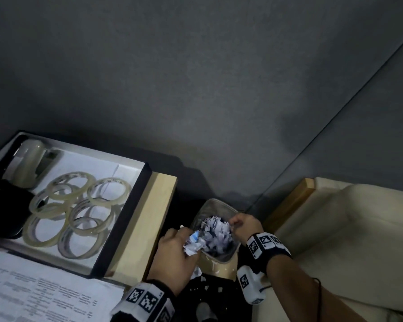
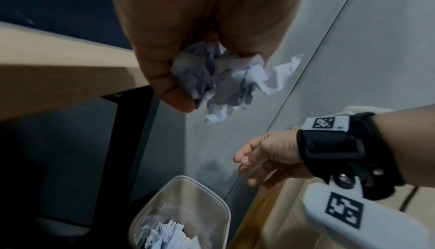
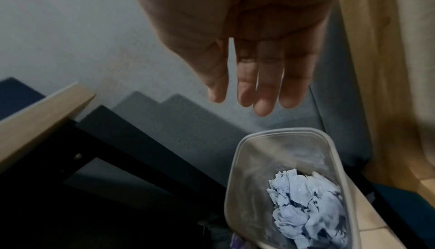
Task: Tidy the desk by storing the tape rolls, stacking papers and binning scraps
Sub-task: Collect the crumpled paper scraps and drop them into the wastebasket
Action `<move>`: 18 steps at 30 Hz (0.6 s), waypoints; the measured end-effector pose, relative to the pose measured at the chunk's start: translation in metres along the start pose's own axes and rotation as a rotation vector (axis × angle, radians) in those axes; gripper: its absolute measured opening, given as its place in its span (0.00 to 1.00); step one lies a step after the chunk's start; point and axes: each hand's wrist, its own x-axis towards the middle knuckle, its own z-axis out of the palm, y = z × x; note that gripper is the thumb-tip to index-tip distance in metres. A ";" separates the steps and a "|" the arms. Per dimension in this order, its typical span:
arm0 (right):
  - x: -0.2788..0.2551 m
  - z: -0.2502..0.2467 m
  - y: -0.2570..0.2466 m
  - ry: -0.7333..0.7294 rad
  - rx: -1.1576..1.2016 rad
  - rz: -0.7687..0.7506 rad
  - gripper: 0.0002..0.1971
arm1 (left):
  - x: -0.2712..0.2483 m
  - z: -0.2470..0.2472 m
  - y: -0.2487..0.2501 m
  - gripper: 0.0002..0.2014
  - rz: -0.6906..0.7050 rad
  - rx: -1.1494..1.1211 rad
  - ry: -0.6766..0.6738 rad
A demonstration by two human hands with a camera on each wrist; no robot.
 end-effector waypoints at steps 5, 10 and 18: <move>-0.008 -0.005 0.022 0.026 0.116 0.065 0.17 | 0.031 0.023 0.014 0.16 -0.017 0.018 -0.024; -0.018 -0.013 0.054 0.037 0.211 0.056 0.12 | 0.068 0.051 0.015 0.19 -0.090 0.091 -0.109; -0.033 -0.010 0.110 0.074 0.356 0.111 0.12 | 0.109 0.094 0.004 0.25 -0.202 0.143 -0.217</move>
